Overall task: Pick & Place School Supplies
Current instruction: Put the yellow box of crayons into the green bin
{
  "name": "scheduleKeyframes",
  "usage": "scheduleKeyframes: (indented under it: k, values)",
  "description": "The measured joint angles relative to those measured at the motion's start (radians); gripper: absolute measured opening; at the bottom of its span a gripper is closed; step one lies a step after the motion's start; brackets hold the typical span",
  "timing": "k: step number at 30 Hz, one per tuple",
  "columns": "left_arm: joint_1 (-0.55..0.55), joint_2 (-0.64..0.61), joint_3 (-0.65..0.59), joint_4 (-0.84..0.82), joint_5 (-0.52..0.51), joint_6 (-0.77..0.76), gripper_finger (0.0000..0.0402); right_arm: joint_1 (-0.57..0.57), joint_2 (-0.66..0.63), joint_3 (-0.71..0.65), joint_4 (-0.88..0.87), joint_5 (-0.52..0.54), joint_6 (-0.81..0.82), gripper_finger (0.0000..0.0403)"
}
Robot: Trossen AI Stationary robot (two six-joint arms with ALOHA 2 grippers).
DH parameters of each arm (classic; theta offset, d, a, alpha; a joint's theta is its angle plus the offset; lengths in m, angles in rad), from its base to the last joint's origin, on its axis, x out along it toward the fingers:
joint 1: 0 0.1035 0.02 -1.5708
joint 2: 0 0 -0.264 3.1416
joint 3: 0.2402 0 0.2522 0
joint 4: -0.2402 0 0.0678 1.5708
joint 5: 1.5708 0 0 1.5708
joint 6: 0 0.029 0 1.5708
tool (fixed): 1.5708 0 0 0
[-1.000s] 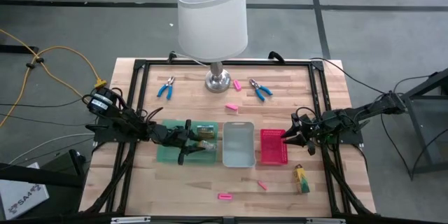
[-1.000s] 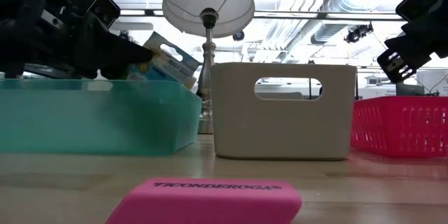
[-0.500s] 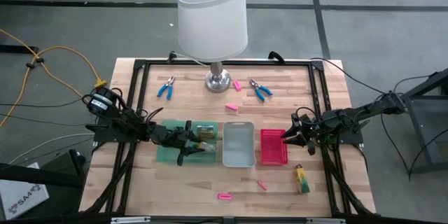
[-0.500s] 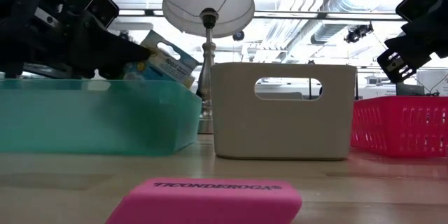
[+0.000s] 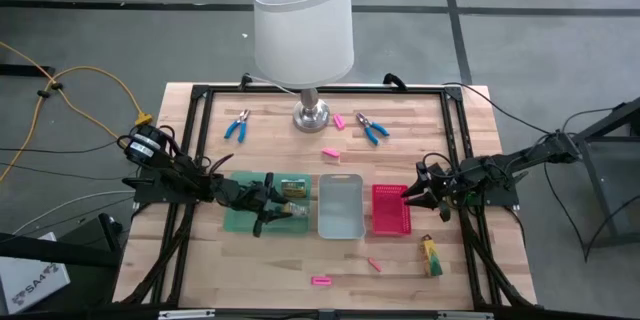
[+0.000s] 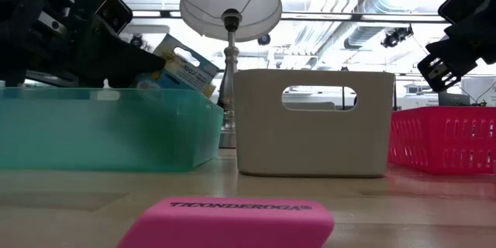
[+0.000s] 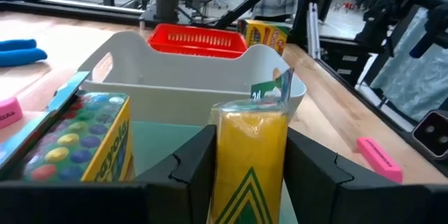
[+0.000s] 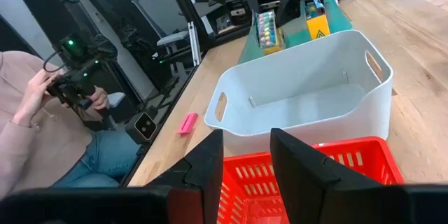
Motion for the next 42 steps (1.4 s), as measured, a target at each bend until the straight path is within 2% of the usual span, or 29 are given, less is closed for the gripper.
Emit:
scheduleKeyframes:
  k: [42]
  values:
    - [0.000, -0.016, -0.001, -0.012, 0.003, 0.008, 0.0145, 0.000, 0.000, 0.000, 0.000, 0.000, 0.000, 0.0111]
